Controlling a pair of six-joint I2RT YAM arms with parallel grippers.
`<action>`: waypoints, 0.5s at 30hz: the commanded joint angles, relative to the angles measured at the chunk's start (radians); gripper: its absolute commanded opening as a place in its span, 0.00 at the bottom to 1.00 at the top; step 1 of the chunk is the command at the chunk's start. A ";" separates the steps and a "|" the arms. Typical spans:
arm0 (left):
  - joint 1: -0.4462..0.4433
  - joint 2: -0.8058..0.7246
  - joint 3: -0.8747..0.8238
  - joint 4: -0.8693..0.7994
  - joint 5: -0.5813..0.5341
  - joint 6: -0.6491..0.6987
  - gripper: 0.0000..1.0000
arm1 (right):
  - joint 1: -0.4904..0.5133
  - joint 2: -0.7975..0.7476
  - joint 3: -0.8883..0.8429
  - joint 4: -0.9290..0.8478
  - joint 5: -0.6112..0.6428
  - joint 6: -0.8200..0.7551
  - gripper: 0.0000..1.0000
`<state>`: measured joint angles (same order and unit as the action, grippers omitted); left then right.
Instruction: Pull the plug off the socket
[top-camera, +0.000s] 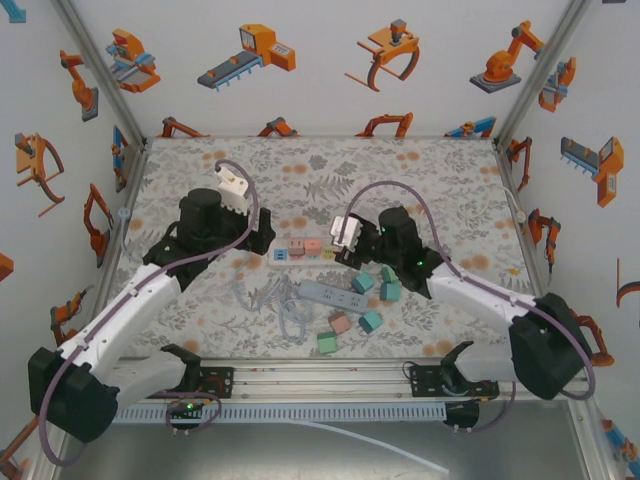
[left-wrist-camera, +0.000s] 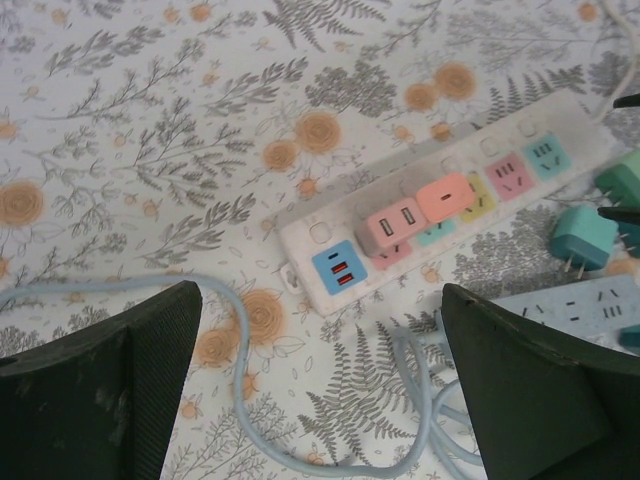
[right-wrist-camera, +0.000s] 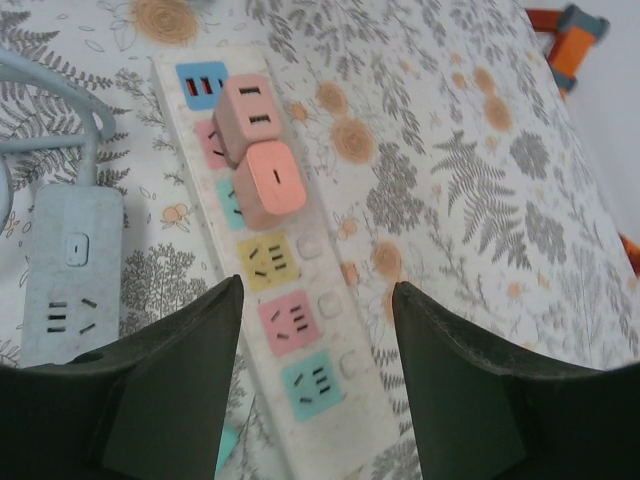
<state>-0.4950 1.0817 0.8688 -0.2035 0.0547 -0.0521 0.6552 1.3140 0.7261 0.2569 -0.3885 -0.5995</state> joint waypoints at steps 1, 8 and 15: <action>0.023 0.018 0.031 -0.041 -0.057 -0.044 0.97 | 0.004 0.102 0.124 -0.111 -0.156 -0.089 0.58; 0.080 0.123 0.093 -0.115 -0.039 -0.142 0.99 | 0.004 0.341 0.368 -0.306 -0.308 -0.071 0.58; 0.113 0.261 0.162 -0.189 0.052 -0.231 0.93 | 0.006 0.486 0.491 -0.365 -0.267 -0.038 0.57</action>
<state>-0.3923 1.3075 0.9951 -0.3317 0.0528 -0.2157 0.6563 1.7748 1.1717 -0.0498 -0.6395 -0.6514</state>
